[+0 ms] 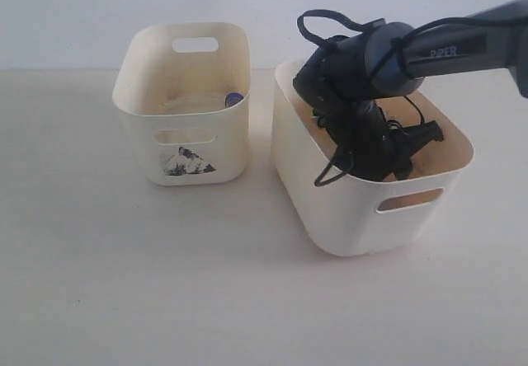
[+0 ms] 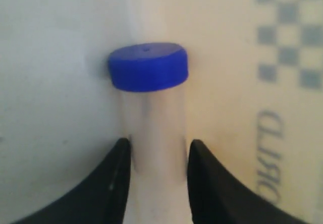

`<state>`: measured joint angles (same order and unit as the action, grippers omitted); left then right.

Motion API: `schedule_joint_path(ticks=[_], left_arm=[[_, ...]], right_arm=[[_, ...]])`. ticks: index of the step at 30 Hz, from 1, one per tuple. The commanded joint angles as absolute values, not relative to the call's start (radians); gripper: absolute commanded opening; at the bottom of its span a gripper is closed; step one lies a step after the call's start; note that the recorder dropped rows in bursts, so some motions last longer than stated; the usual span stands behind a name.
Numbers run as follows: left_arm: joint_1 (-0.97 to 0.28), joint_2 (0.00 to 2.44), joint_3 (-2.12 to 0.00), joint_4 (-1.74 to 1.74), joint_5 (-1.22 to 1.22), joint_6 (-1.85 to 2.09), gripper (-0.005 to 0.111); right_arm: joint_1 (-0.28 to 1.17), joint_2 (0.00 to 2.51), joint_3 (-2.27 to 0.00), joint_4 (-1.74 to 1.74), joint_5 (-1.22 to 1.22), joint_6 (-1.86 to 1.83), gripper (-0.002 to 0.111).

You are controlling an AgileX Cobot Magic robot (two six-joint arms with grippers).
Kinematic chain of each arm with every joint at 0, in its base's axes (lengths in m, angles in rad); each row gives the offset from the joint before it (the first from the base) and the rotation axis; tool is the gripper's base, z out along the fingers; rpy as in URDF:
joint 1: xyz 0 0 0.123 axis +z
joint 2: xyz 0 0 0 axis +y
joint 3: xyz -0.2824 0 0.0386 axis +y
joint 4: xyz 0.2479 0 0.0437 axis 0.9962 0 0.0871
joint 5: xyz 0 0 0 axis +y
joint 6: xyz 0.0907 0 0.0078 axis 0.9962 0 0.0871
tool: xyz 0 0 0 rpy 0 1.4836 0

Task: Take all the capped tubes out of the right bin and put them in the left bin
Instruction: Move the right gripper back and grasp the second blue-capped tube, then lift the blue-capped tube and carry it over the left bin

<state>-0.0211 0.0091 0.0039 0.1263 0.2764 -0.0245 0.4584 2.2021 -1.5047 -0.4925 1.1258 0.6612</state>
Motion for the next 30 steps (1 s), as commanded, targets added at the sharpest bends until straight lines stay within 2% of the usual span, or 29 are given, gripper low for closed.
schedule_joint_path(ticks=[1, 13, 30], left_arm=[[-0.02, 0.007, 0.0, 0.12, 0.261, -0.036, 0.004], [-0.02, 0.007, 0.0, 0.12, 0.261, -0.036, 0.004], [-0.02, 0.007, 0.0, 0.12, 0.261, -0.036, 0.004]], right_arm=[[0.452, 2.235, -1.488, -0.424, 1.083, 0.662, 0.0], [0.452, 2.203, -1.488, -0.434, 1.076, 0.664, 0.001], [0.452, 1.906, -1.488, -0.436, 0.947, 0.707, 0.001]])
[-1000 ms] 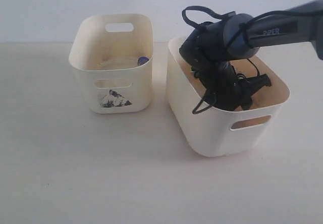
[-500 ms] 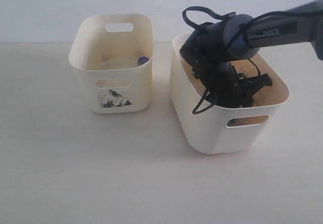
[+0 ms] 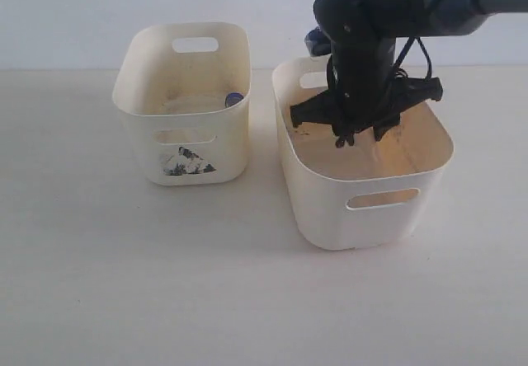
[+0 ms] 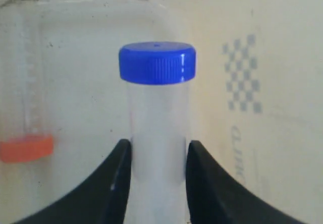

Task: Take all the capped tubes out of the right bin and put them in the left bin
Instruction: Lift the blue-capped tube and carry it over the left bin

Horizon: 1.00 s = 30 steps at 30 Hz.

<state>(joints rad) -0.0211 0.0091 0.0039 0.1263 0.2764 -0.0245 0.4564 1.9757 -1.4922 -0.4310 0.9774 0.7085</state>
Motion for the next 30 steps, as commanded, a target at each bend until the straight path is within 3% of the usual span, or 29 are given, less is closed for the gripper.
schedule_joint_path(ticks=[1, 7, 14, 25, 28, 30], left_arm=[[-0.02, 0.007, 0.0, 0.12, 0.261, -0.036, 0.004], [-0.02, 0.007, 0.0, 0.12, 0.261, -0.036, 0.004], [-0.02, 0.007, 0.0, 0.12, 0.261, -0.036, 0.004], [-0.02, 0.007, 0.0, 0.12, 0.261, -0.036, 0.004], [-0.02, 0.007, 0.0, 0.12, 0.261, -0.036, 0.004], [-0.02, 0.007, 0.0, 0.12, 0.261, -0.036, 0.004]], right_arm=[[0.452, 1.864, -1.488, -0.422, 0.907, 0.707, 0.001], [0.476, 1.719, -1.488, -0.104, 0.549, 0.557, 0.001], [0.581, 1.809, -1.488, -0.03, 0.145, 0.521, 0.001], [0.589, 1.944, -1.488, -0.03, -0.014, 0.529, 0.002], [0.589, 1.953, -1.488, -0.03, -0.04, 0.529, 0.017], [0.589, 1.956, -1.488, -0.03, -0.044, 0.516, 0.04]])
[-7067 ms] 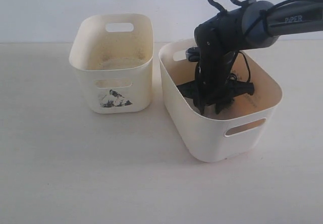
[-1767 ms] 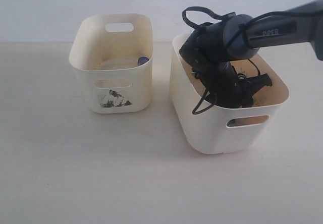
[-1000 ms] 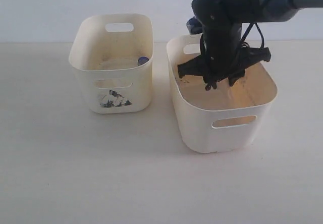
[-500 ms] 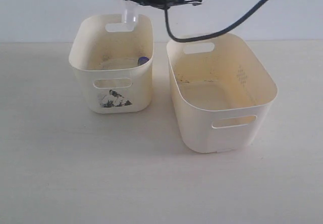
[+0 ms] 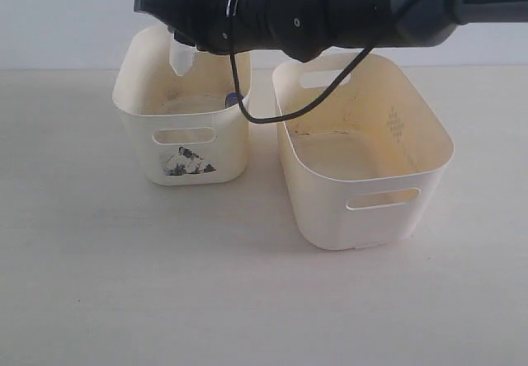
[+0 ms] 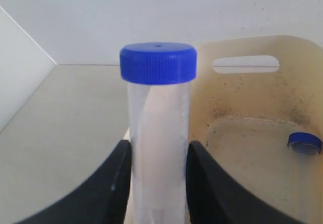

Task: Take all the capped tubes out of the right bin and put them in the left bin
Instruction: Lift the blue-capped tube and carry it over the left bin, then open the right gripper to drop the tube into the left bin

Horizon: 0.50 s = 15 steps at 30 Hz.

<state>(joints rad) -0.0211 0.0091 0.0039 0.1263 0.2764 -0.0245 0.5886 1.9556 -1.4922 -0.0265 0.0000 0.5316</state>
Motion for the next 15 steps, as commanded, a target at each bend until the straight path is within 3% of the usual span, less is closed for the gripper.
schedule_joint_path(ticks=[1, 3, 4, 6, 9, 15], left_arm=[[-0.02, 0.007, 0.0, 0.12, 0.261, -0.036, 0.004], [-0.02, 0.007, 0.0, 0.12, 0.261, -0.036, 0.004], [-0.02, 0.007, 0.0, 0.12, 0.261, -0.036, 0.004], [-0.02, 0.007, 0.0, 0.12, 0.261, -0.036, 0.004], [-0.02, 0.007, 0.0, 0.12, 0.261, -0.036, 0.004], [-0.02, 0.007, 0.0, 0.12, 0.261, -0.036, 0.004]], right_arm=[[0.589, 1.956, -1.488, -0.03, -0.047, 0.513, 0.05], [0.589, 1.956, -1.488, -0.03, -0.057, 0.513, 0.075], [0.589, 1.956, -1.488, -0.03, -0.06, 0.513, 0.082], [0.589, 1.956, -1.488, -0.03, -0.062, 0.513, 0.083], [0.589, 1.948, -1.488, -0.03, -0.049, 0.513, 0.073], [0.572, 1.867, -1.488, -0.042, 0.156, 0.39, 0.033]])
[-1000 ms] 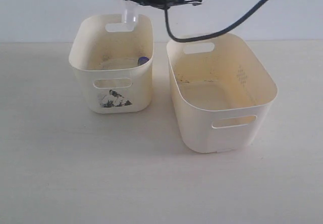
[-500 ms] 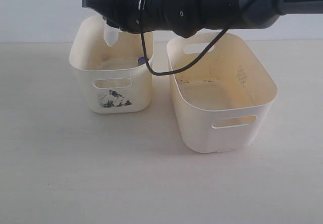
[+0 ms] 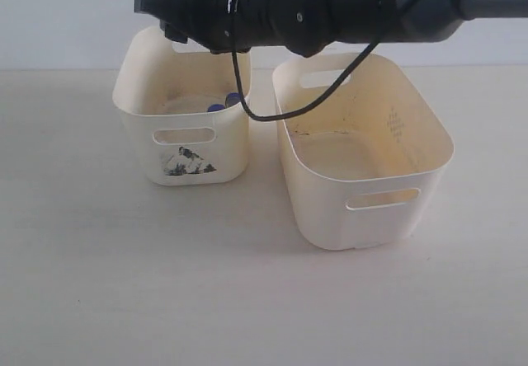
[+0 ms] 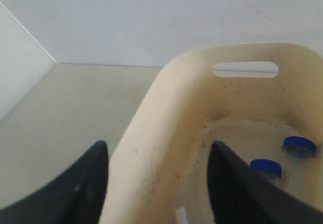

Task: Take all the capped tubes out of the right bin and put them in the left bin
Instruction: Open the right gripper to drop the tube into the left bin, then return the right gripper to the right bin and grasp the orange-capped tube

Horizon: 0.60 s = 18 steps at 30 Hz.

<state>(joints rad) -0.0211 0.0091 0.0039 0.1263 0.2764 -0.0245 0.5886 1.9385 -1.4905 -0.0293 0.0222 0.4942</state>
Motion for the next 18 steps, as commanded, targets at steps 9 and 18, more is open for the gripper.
schedule_joint_path(ticks=[9, 18], left_arm=[[-0.02, 0.007, 0.0, 0.12, 0.261, -0.036, 0.004], [-0.02, 0.007, 0.0, 0.12, 0.261, -0.036, 0.004]], right_arm=[[0.446, 1.756, -1.488, -0.037, 0.551, 0.34, 0.001], [0.276, 1.756, -1.488, 0.159, 0.81, -0.011, 0.001]])
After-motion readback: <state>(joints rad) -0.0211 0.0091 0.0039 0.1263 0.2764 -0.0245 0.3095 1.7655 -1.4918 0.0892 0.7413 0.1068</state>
